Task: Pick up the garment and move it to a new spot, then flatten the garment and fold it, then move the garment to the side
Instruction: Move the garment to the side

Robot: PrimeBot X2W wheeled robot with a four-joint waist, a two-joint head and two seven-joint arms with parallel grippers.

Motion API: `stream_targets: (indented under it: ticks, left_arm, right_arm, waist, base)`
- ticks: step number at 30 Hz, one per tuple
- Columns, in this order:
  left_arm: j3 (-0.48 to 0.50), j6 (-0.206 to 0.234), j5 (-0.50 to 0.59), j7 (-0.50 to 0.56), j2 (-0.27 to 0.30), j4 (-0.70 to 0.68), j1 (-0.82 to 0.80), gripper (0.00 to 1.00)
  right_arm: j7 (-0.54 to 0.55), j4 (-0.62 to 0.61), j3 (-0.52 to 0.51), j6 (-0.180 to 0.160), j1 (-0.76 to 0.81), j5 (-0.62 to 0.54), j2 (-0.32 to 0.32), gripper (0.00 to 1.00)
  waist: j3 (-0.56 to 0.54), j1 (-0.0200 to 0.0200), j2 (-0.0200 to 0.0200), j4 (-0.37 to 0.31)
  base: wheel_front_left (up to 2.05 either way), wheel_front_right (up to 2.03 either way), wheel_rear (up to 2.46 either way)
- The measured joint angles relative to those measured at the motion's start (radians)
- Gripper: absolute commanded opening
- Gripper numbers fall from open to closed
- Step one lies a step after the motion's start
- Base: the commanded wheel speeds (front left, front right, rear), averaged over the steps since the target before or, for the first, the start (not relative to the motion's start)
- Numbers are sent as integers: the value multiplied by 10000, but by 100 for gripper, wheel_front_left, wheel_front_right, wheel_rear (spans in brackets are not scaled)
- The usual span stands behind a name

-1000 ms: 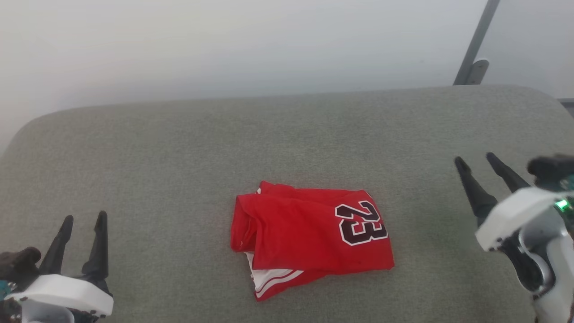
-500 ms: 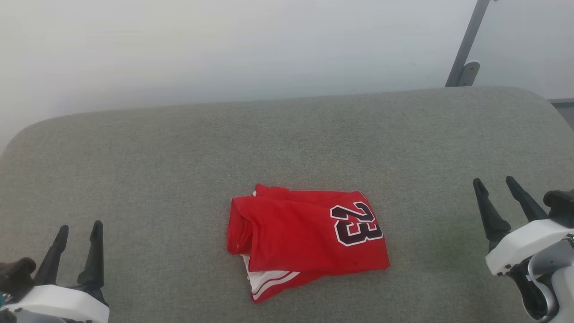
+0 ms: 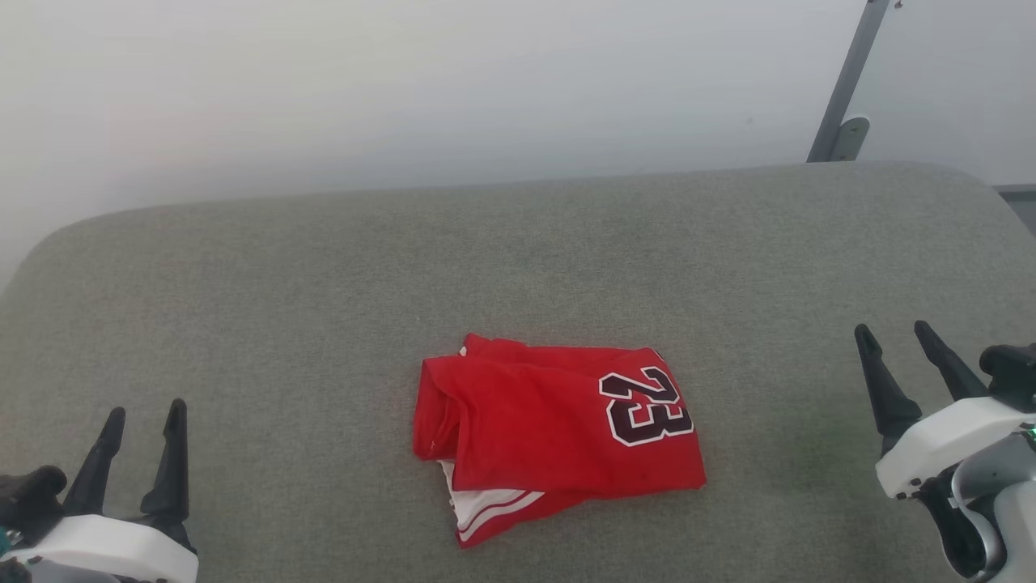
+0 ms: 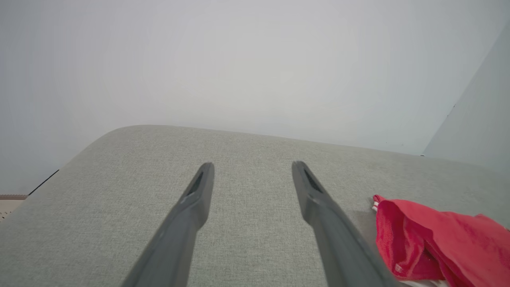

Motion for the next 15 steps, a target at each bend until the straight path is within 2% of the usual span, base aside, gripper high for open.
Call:
stream_targets:
  ticks: [9,15]
  left_arm:
    - [-163,0,-2,0,-23,12,-11,100]
    - [-359,0,-35,0,-15,86,-18,100]
  right_arm:
    - [343,-123,253,0,-6,8,67,100]
    - [1275,-69,1087,0,-174,268,176,100]
  waist:
    - [4,0,0,266]
    - [62,0,0,592]
  base:
    - [0,0,0]
    - [0,0,0]
